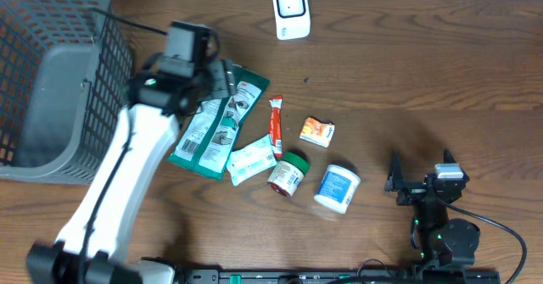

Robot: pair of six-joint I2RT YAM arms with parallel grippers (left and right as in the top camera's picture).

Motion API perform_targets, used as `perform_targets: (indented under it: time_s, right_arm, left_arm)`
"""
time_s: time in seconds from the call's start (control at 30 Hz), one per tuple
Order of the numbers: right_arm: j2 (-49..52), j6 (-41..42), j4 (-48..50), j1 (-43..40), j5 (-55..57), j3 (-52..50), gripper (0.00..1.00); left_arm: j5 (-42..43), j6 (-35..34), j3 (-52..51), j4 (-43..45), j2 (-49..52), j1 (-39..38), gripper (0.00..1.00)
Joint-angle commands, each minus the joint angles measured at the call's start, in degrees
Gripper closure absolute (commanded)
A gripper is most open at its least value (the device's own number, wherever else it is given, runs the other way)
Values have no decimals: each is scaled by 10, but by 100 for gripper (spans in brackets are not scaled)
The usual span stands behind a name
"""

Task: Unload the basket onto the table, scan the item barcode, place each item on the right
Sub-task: 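Release the glove pack and withdraw the left gripper to the basket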

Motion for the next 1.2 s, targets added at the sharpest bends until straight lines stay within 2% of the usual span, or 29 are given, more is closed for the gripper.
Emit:
perform_targets:
  time_s: [0.0, 0.1, 0.23, 0.47, 0.6, 1.17]
  right_arm:
    - [-3, 6, -3, -3, 3, -1, 1]
    - [-3, 6, -3, -3, 3, -1, 1]
    - [-3, 6, -3, -3, 3, -1, 1]
    - [-3, 6, -3, -3, 3, -1, 1]
    - [-3, 6, -3, -3, 3, -1, 1]
    - [-3, 6, -3, -3, 3, -1, 1]
  left_arm:
    - [-9, 17, 7, -28, -69, 40, 19]
    - [-9, 42, 7, -56, -113, 64, 19]
    - [-9, 44, 7, -73, -141, 106, 18]
    - [-9, 43, 7, -68, -149, 206, 18]
    - [-9, 43, 7, -68, -149, 238, 18]
    - [-9, 43, 7, -68, -148, 243, 18]
